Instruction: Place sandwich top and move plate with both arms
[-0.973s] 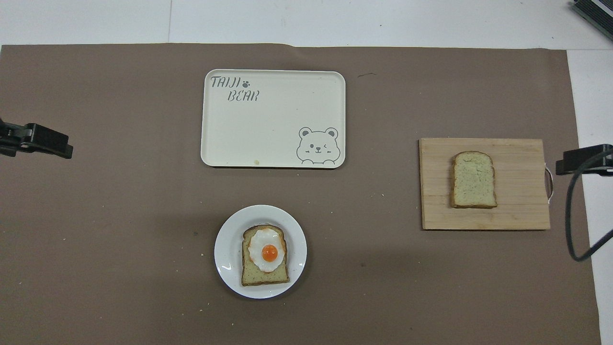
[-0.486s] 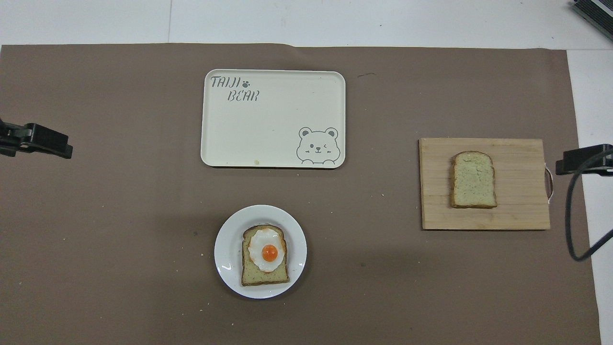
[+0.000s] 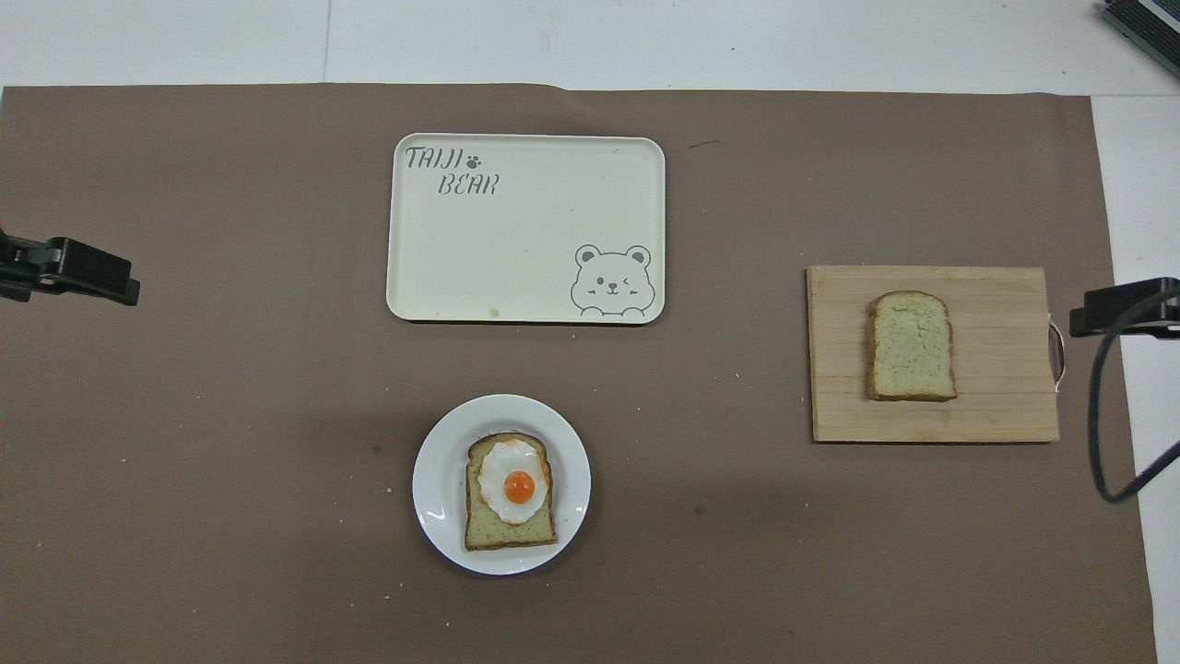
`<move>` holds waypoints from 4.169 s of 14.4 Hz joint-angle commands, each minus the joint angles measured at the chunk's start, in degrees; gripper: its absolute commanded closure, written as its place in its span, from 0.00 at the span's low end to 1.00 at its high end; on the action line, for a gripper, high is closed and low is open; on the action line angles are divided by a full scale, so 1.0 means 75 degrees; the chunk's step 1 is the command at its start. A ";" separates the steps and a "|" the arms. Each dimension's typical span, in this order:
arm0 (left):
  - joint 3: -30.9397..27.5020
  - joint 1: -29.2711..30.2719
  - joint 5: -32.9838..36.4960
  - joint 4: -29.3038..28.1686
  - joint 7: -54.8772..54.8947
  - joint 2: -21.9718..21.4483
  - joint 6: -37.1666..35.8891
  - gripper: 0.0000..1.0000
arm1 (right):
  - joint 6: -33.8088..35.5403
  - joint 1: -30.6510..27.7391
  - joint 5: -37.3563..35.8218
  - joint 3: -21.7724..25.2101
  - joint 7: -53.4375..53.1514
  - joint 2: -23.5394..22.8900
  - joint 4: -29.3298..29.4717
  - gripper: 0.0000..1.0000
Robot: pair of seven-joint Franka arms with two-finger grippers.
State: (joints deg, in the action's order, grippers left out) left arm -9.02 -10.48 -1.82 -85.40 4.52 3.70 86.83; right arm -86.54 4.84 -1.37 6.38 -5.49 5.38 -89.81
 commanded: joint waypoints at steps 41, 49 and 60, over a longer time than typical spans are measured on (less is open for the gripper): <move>0.0019 0.0073 -0.0109 -0.0039 0.0100 -0.0072 -0.0128 0.00 | -0.1491 -0.0656 -0.0005 -0.0089 0.1291 -0.0307 -0.1159 0.00; 0.0031 0.0073 -0.0109 -0.0039 0.0100 -0.0072 -0.0117 0.00 | -0.3002 -0.1172 -0.0005 -0.0089 0.1880 -0.1255 -0.2216 0.00; 0.0031 0.0073 -0.0109 -0.0039 0.0100 -0.0072 -0.0117 0.00 | -0.4984 -0.1348 0.1236 -0.0101 0.2759 -0.2134 -0.3435 0.00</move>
State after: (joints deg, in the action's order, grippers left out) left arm -9.01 -10.46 -1.82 -85.40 4.52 3.70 86.77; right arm -121.07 -3.84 5.15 6.28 11.80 -10.52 -113.41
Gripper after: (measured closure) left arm 0.000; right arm 0.000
